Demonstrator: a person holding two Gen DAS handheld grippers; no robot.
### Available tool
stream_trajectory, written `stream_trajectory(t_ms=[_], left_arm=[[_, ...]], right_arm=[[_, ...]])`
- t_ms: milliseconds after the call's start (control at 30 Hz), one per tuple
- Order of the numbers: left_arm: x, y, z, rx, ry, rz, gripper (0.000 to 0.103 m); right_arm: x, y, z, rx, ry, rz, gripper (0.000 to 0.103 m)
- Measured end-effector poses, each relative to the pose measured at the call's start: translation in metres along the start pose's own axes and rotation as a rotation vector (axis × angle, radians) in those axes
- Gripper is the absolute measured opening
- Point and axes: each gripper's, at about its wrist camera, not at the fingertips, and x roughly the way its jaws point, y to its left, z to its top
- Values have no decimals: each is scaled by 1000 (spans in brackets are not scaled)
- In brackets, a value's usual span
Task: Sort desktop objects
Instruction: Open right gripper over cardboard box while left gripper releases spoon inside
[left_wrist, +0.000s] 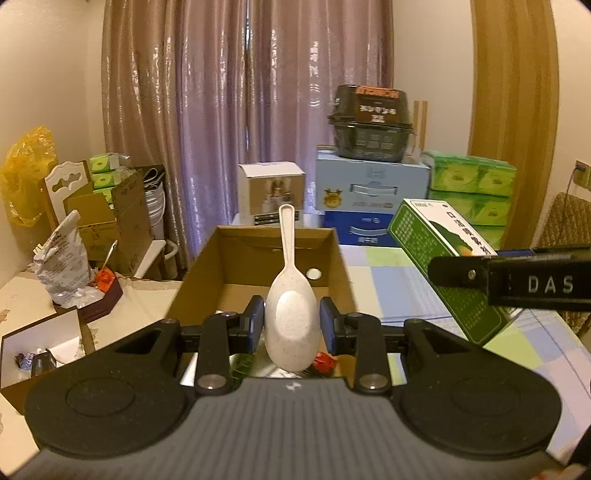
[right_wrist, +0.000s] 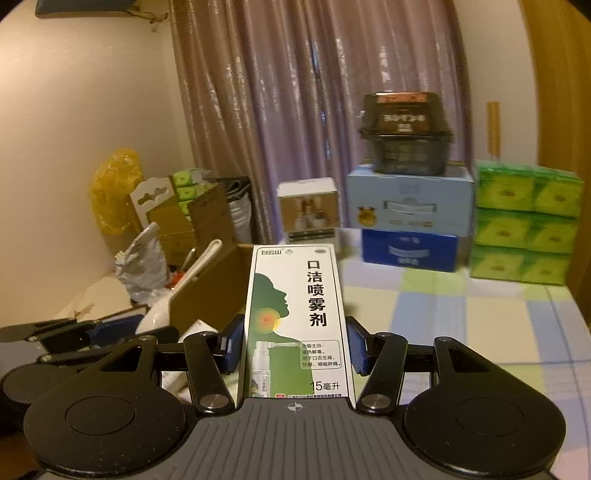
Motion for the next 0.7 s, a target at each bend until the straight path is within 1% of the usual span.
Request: stream_trajectory(t_ms=[167,300,333,367,433,600,700], left_arm=[[19,20,3,-10,17,0,27],[40,28,0,-27,28,-38,28],[46,29,-1,-33,35,-48,29],[51,30,-3,-36,34,-45,37],[57,31,-6,-31,35,-41,37],[55,43,-14,-75,35,-29,37],[51,49,-18,-94,36,-16,40]], right_arm=[[28,10,12,-3,8,23,52],[46,12,15,-3,24,33,52],[49,12,15,-3,28,33,52],[52,11,15,-1,33,33,52],[57,9,14,1,38,30,52],[67,0,10,21,57,25,52],[74,-1,8,38,73,31,52]])
